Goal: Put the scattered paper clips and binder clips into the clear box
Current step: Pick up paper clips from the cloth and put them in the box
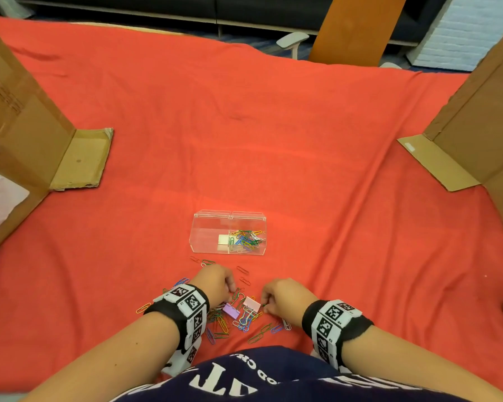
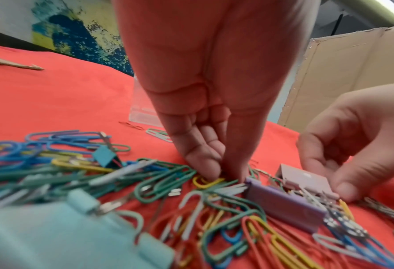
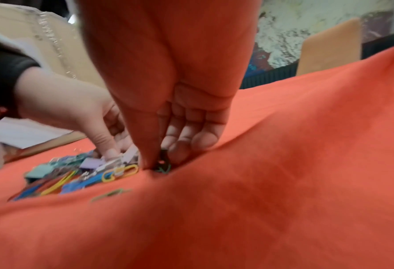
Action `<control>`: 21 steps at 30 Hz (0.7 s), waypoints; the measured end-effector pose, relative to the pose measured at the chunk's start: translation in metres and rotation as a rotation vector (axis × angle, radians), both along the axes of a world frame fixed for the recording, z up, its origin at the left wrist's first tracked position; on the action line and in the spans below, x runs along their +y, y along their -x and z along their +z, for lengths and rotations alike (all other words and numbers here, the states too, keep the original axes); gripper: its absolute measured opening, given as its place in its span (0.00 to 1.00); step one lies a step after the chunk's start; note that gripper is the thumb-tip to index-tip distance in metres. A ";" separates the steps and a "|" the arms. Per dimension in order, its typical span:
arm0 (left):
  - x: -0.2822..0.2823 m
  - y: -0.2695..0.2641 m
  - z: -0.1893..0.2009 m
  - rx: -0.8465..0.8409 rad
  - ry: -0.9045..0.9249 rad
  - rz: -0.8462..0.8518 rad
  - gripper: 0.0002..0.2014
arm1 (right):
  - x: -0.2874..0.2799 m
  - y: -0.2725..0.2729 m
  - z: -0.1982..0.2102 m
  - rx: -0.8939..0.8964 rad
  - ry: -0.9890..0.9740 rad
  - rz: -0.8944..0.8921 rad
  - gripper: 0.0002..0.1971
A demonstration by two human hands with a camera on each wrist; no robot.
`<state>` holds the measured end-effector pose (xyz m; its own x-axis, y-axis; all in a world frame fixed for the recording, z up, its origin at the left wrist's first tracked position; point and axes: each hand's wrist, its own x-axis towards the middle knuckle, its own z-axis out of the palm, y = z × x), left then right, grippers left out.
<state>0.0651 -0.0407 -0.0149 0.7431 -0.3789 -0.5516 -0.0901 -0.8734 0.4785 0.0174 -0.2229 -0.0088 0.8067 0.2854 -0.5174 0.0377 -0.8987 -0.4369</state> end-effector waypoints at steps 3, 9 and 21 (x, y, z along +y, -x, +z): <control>0.000 0.000 0.000 -0.005 0.004 -0.015 0.08 | -0.003 -0.008 0.008 -0.033 -0.060 -0.088 0.07; 0.010 0.000 0.001 -0.126 0.082 -0.041 0.06 | 0.002 -0.043 0.033 -0.206 -0.290 -0.320 0.05; 0.027 -0.008 0.011 -0.093 0.009 -0.257 0.20 | 0.002 -0.050 0.044 -0.252 -0.237 -0.113 0.06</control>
<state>0.0731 -0.0134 -0.0041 0.6690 -0.5664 -0.4812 -0.3523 -0.8118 0.4658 0.0672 -0.2206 0.0353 0.9338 0.2754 -0.2283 0.0772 -0.7783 -0.6232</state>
